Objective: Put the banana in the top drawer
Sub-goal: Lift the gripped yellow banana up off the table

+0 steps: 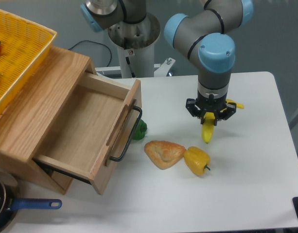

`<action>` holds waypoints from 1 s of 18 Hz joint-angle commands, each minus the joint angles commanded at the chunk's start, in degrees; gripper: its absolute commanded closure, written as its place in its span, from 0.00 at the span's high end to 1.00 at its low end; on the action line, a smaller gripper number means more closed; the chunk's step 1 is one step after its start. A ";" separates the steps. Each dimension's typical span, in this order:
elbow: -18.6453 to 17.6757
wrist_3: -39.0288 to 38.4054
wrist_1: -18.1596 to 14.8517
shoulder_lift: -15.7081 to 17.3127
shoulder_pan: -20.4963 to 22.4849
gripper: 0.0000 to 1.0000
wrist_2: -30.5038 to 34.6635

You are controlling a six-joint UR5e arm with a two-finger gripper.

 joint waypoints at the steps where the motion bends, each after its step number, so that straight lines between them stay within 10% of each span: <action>1: 0.18 -0.17 -1.31 0.26 0.09 0.09 -0.09; 11: 5.27 -4.65 -15.63 3.78 -1.23 0.09 -0.97; 18: 6.94 -9.66 -19.86 6.77 -3.34 0.09 -4.39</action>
